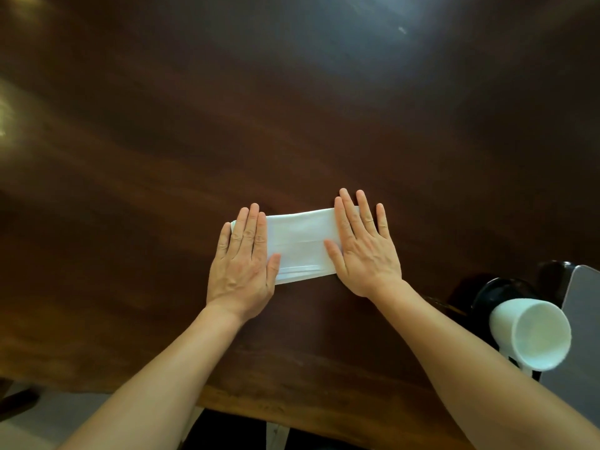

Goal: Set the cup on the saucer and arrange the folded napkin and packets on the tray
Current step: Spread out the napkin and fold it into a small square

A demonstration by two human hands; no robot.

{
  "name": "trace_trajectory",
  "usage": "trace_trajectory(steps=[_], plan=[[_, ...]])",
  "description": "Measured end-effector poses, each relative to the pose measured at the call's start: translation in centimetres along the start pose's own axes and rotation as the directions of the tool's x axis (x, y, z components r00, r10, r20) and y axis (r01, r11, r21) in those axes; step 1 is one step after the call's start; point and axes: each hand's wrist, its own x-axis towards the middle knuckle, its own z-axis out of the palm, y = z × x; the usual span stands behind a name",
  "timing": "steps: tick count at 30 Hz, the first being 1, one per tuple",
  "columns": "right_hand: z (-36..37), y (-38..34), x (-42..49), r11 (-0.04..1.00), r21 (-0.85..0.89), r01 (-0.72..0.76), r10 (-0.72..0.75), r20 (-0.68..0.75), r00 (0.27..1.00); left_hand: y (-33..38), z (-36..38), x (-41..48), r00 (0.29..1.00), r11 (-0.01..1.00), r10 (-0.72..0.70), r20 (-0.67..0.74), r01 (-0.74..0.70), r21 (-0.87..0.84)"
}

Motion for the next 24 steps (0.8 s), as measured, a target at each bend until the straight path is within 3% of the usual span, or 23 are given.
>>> trace_trajectory(steps=[13,18,24], plan=[[-0.2,-0.6,-0.2,0.993,0.031,-0.116,0.115,0.032,0.993,0.2,-0.1,-0.1,0.997,1.000,-0.031,0.066,0.030,0.009],[-2.4,-1.3,0.2,0.970,0.113,-0.216,0.211,0.060,0.976,0.2,-1.9,0.1,0.982,1.000,-0.016,0.187,0.020,-0.017],[-5.7,-1.7,1.7,0.922,0.221,-0.319,0.318,0.043,0.947,-1.2,-5.3,1.7,0.992,0.975,-0.091,0.083,0.105,-0.193]])
